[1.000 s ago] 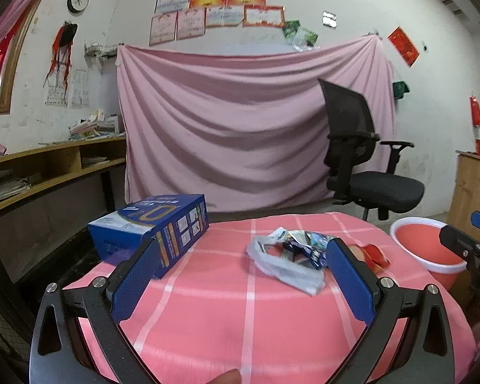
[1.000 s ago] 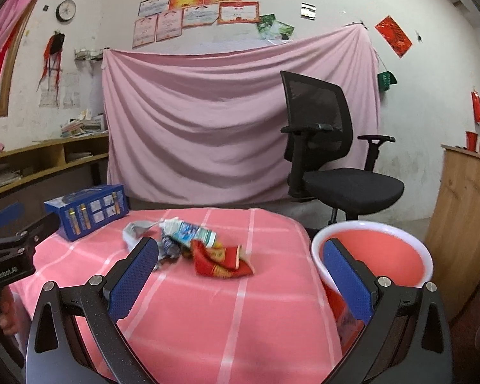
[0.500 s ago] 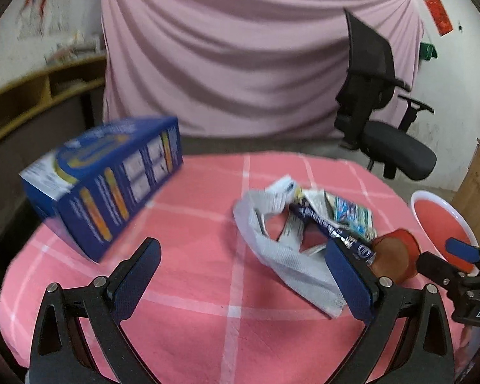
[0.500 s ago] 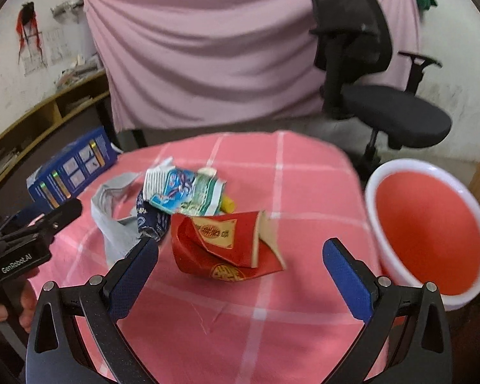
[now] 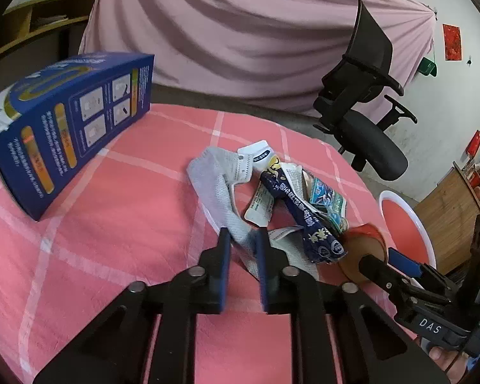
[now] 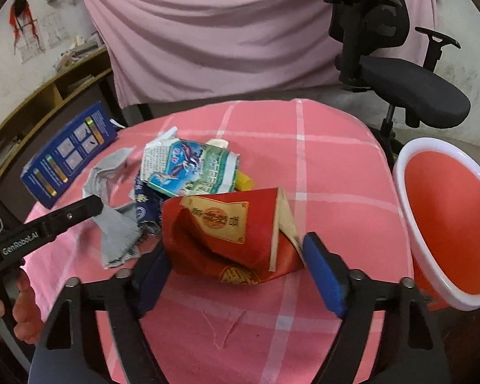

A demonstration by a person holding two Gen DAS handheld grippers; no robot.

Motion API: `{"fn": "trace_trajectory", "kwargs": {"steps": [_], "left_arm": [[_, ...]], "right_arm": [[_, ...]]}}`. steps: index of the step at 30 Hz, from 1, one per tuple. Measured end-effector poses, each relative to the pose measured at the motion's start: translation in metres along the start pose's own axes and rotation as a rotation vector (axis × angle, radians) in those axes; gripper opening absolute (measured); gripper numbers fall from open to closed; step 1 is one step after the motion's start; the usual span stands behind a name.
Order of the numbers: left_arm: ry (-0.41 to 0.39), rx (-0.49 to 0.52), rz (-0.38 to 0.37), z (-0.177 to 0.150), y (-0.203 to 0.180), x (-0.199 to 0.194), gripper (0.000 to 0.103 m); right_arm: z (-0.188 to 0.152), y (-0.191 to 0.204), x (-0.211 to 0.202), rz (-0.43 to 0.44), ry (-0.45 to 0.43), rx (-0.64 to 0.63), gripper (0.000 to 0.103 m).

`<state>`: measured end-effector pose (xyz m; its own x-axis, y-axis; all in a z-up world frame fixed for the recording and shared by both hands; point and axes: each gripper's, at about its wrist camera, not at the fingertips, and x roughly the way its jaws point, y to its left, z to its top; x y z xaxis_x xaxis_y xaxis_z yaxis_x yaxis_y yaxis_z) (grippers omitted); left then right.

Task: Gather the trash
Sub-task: 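Grasp the white mesh bag with the left tool while the right grasps the red packet, then carry the mesh bag and red packet over the basin and release both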

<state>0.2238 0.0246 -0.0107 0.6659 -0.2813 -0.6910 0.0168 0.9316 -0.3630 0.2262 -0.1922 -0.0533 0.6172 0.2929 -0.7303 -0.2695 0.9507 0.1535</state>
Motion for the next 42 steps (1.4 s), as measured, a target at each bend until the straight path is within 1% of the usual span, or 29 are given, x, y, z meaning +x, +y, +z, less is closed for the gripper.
{"fn": "trace_trajectory", "kwargs": {"steps": [2, 6, 8, 12, 15, 16, 19, 21, 24, 25, 26, 29, 32, 34, 37, 39, 41, 42], "left_arm": [[-0.019, 0.005, -0.004, -0.001, -0.002, -0.007, 0.006], [-0.077, 0.048, 0.001, -0.010, -0.010, -0.026, 0.003], [-0.117, 0.074, 0.004, -0.016, -0.016, -0.039, 0.003], [-0.219, 0.150, 0.016, -0.024, -0.041, -0.057, 0.002], [-0.299, 0.209, 0.025, -0.029, -0.065, -0.069, 0.002], [-0.323, 0.228, 0.029, -0.031, -0.072, -0.073, 0.002], [-0.384, 0.284, 0.030, -0.036, -0.095, -0.081, 0.002], [-0.417, 0.314, 0.021, -0.038, -0.109, -0.083, 0.002], [-0.459, 0.341, -0.016, -0.036, -0.132, -0.078, 0.002], [-0.467, 0.351, -0.032, -0.036, -0.140, -0.076, 0.002], [-0.472, 0.361, -0.047, -0.034, -0.148, -0.071, 0.002], [-0.470, 0.395, -0.117, -0.030, -0.176, -0.057, 0.002], [-0.429, 0.421, -0.192, -0.025, -0.209, -0.036, 0.002], [-0.380, 0.432, -0.238, -0.023, -0.230, -0.015, 0.002], [-0.306, 0.441, -0.282, -0.021, -0.258, 0.013, 0.002], [-0.247, 0.447, -0.297, -0.021, -0.274, 0.030, 0.002], [-0.190, 0.442, -0.302, -0.018, -0.285, 0.049, 0.002], [-0.156, 0.440, -0.303, -0.018, -0.290, 0.061, 0.002]], "right_arm": [[-0.001, 0.000, -0.003, 0.018, -0.010, 0.006, 0.059], [-0.002, -0.001, -0.009, 0.041, -0.041, 0.015, 0.059], [-0.003, -0.001, -0.015, 0.057, -0.072, 0.021, 0.059], [-0.006, -0.007, -0.035, 0.085, -0.165, 0.039, 0.059], [-0.009, -0.017, -0.054, 0.105, -0.266, 0.057, 0.059], [-0.010, -0.019, -0.059, 0.108, -0.287, 0.060, 0.059], [-0.010, -0.036, -0.077, 0.132, -0.380, 0.099, 0.059], [-0.009, -0.043, -0.087, 0.116, -0.425, 0.102, 0.059], [-0.008, -0.062, -0.106, 0.058, -0.527, 0.124, 0.059], [-0.008, -0.066, -0.110, 0.043, -0.547, 0.131, 0.059], [-0.008, -0.074, -0.117, 0.009, -0.580, 0.142, 0.059], [-0.009, -0.097, -0.130, -0.102, -0.646, 0.159, 0.059], [-0.012, -0.123, -0.130, -0.199, -0.659, 0.203, 0.059], [-0.013, -0.142, -0.129, -0.242, -0.653, 0.237, 0.059], [-0.018, -0.165, -0.124, -0.300, -0.629, 0.283, 0.059], [-0.020, -0.183, -0.118, -0.331, -0.585, 0.317, 0.059], [-0.021, -0.195, -0.114, -0.341, -0.559, 0.342, 0.059], [-0.023, -0.196, -0.113, -0.345, -0.548, 0.349, 0.059]]}}
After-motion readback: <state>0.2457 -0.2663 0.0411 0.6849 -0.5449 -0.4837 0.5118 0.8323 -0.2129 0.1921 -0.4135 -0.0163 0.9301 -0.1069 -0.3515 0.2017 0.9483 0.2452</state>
